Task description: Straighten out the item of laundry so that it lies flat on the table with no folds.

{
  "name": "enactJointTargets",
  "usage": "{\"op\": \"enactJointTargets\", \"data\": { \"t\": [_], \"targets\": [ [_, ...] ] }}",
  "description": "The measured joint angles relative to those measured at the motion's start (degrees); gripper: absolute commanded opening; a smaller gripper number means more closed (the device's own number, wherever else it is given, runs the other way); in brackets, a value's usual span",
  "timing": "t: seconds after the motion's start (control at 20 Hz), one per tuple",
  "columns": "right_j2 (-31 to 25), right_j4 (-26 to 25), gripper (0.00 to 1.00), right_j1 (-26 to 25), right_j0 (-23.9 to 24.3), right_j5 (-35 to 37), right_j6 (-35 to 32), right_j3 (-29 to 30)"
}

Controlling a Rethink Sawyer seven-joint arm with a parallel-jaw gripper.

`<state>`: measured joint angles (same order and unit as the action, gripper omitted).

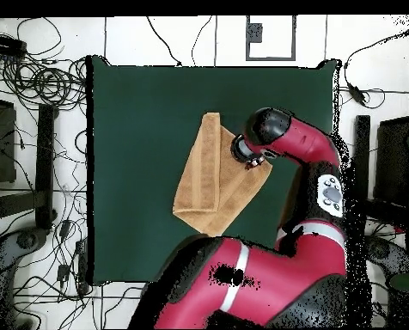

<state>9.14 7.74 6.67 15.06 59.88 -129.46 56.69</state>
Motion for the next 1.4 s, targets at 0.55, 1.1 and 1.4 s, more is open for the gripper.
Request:
{"op": "enactJointTargets", "data": {
  "t": [0.55,1.1,1.4],
  "targets": [
    [4.35,-13.13,1.0,-2.28,-3.82,-6.2,-0.01,-9.93],
    [6.61,-20.1,1.0,-7.42,-0.24,-26.12,-0.01,-19.94],
    [0.85,-14.62,1.0,-7.21,5.03,-25.98,-0.01,-20.61]
  ]
}}
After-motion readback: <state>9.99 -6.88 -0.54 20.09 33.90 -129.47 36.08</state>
